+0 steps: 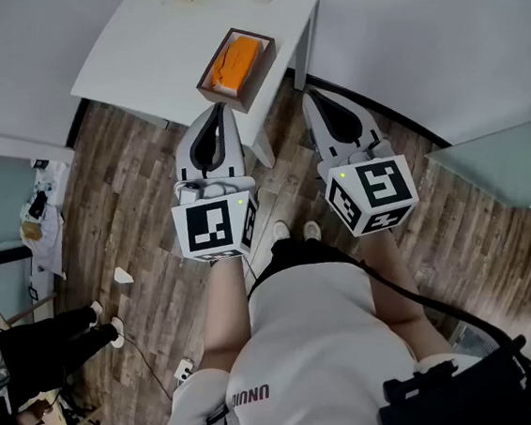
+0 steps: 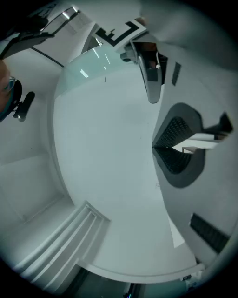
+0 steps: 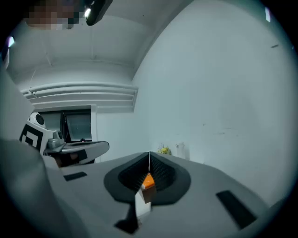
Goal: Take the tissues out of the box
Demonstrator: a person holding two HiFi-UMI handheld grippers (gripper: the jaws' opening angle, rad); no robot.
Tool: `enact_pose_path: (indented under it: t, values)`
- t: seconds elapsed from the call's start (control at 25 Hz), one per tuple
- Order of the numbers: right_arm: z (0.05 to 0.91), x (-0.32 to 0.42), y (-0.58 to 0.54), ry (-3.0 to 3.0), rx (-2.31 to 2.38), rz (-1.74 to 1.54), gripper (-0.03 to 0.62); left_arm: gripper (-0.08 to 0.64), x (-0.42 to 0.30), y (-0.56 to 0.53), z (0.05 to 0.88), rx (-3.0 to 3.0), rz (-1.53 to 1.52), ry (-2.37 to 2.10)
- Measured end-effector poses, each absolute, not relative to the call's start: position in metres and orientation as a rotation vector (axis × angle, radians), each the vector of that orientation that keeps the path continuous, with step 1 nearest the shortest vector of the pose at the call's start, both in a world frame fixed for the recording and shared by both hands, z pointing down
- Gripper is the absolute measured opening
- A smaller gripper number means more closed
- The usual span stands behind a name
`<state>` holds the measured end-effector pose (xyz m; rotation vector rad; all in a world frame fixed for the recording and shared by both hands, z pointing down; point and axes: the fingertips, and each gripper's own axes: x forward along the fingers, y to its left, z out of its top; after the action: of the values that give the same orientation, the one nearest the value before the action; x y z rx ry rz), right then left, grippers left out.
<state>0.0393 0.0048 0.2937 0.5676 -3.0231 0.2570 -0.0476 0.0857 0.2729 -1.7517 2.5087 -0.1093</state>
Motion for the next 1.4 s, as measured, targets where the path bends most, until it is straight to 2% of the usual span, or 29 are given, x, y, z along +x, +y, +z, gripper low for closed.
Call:
enact_pose_path:
  t: [0.8, 1.4]
  values:
    - [0.299, 0.029, 0.012, -2.986, 0.565, 0.177, 0.025, 0.014, -0.051, 0.092, 0.279, -1.813, -0.114, 2.480]
    - [0.287, 0.023, 0.022, -2.976, 0.762, 0.215, 0.025, 0.014, -0.080, 0.113, 0.281, -1.893, -0.128, 2.428]
